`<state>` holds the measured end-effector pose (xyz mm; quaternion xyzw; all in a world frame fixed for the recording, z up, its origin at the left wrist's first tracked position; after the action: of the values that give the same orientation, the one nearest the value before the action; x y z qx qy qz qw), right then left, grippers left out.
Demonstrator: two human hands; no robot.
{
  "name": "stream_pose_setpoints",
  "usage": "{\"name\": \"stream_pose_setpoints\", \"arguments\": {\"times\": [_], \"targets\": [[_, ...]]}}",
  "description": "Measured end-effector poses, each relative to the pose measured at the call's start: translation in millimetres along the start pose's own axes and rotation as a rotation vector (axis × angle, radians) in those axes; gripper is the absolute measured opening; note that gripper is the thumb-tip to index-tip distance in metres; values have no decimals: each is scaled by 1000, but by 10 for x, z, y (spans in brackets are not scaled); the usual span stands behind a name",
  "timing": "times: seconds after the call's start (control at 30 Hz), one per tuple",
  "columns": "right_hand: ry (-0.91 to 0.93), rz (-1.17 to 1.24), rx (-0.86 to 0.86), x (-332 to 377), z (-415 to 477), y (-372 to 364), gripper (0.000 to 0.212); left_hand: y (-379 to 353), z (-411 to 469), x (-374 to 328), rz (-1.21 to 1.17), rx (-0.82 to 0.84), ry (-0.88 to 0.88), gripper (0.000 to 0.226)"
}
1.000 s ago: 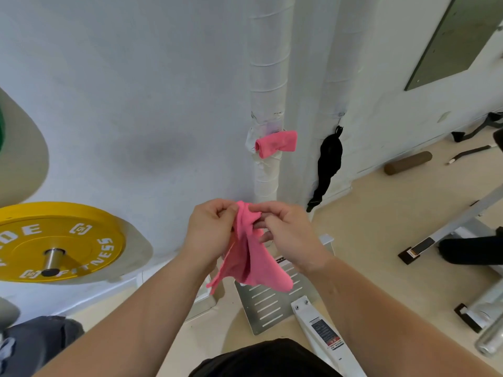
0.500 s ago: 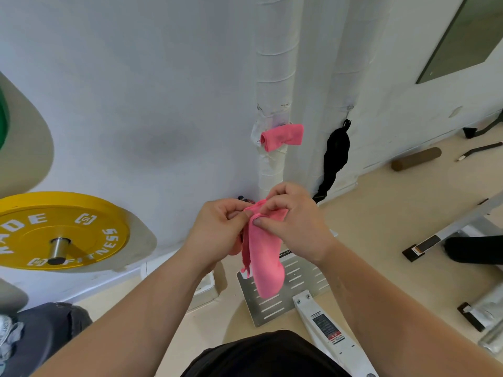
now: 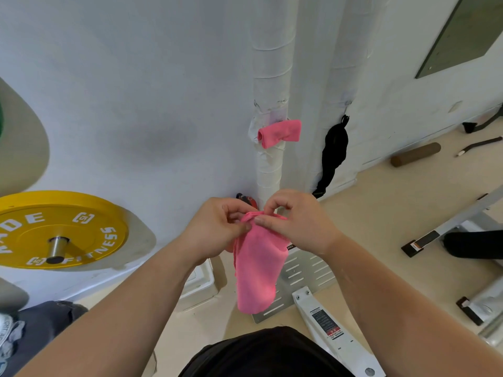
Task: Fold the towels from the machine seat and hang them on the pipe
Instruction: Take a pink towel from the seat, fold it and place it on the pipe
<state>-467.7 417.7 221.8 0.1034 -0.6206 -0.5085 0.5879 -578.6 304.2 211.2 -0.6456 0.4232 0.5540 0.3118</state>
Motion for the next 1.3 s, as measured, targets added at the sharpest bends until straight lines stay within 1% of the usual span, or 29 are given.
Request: {"name": "stream_pose_setpoints", "arguments": {"times": [0.07,0.13,0.17,0.23,0.27,0.3,0.37,0.47,0.53,0.6,0.63,0.73,0.77,0.8,0.9,0.93,1.03,1.13,1.3], "targets": [[-13,-77,107,-155,-38,-103,27,104,18,-25,-21,-83,-30,36],[-4,-225,182,-314,-96,-202,29,207,23,-64,-39,-150,-50,35],[9,-264,174,-369,-112,-211,24,250,28,-84,-34,-170,-59,33],[34,-247,109,-414,-121,-152,16,327,45,-125,-16,-199,-79,28],[41,-230,78,-409,-120,-107,15,361,55,-136,-15,-212,-90,26],[40,-212,58,-377,-115,-53,18,393,69,-143,-12,-228,-97,24],[22,-140,57,-302,-99,47,24,459,101,-125,9,-262,-90,23],[-12,14,51,-173,-58,177,22,512,139,-73,21,-283,-48,22],[-57,143,-3,-124,-10,260,20,490,161,-66,-6,-273,-31,20],[-132,296,-77,-155,30,340,23,431,169,-99,-41,-253,-33,18],[-176,369,-101,-180,42,365,28,406,173,-118,-55,-248,-35,17],[-342,529,-117,-310,45,346,53,378,189,-155,-61,-258,-35,21],[-390,548,-115,-352,41,329,54,371,194,-167,-45,-265,-34,23],[-428,566,-107,-374,38,313,48,361,200,-183,-25,-273,-35,24],[-495,635,-70,-369,14,245,16,328,225,-244,5,-278,-38,21],[-502,672,-70,-364,3,232,12,315,234,-257,-10,-267,-37,18],[-474,751,-112,-376,-8,239,10,297,247,-273,-56,-233,-42,13],[-476,764,-186,-416,-7,267,7,291,233,-258,-54,-230,-62,13],[-460,593,-206,-404,16,278,12,317,283,-142,-10,-230,-16,19]]}}
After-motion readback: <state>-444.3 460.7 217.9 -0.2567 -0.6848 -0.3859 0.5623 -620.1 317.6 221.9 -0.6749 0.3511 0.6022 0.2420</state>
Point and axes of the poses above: each hand's wrist, its own z-axis towards the middle knuckle, its own y-axis out of the back of the hand, x = y × z, the point moved 8 cm from there along z, towards the middle knuckle, and after that the axes turned 13 degrees about -z, right-handed, at the moved point
